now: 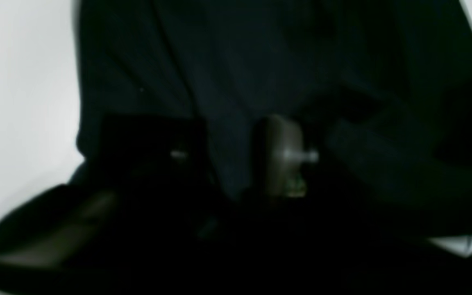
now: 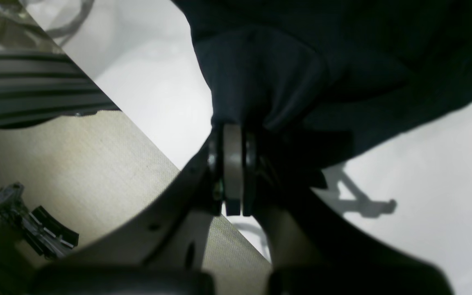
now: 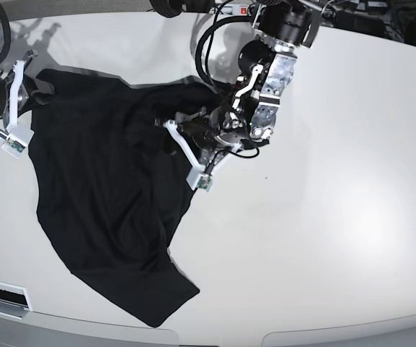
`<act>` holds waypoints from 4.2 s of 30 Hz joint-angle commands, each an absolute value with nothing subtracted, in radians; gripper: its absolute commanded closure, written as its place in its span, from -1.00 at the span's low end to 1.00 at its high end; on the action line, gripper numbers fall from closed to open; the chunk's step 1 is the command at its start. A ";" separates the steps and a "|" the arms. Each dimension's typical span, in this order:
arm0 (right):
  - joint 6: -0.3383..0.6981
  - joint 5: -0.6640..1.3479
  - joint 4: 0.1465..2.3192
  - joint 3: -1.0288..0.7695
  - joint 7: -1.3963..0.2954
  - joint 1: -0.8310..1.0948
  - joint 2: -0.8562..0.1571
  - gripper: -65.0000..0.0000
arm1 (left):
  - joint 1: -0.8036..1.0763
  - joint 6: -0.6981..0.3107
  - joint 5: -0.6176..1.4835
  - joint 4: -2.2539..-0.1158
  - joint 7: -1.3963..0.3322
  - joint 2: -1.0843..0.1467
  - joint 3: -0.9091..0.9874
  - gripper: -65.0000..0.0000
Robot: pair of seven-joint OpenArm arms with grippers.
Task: Layout the t-shirt on the table in an organized manner, then fold the t-shirt properly
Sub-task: 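Pull the grasped fabric with the left gripper away from the right gripper, then drag the shirt fabric with the left gripper further outward and lay it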
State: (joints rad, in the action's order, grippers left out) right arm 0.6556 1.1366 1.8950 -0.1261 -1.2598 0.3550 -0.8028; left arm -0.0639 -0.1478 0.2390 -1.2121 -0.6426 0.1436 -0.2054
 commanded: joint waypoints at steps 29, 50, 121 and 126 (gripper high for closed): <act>0.663 1.151 1.906 -0.136 -1.249 0.350 -0.826 1.00 | -0.134 -0.205 0.057 -1.701 -0.788 0.157 -0.208 1.00; 0.663 1.151 1.906 -0.136 -1.249 0.350 -0.826 1.00 | -0.145 -0.025 -0.111 -1.716 -0.809 0.157 -0.208 1.00; 0.674 1.151 1.906 -0.136 -1.241 0.350 -0.826 1.00 | -0.084 0.000 -0.111 -1.875 -0.839 0.044 -0.208 1.00; 0.673 1.152 1.906 -0.136 -1.242 0.350 -0.826 1.00 | -0.083 0.000 -0.111 -1.851 -0.839 0.044 -0.208 -0.24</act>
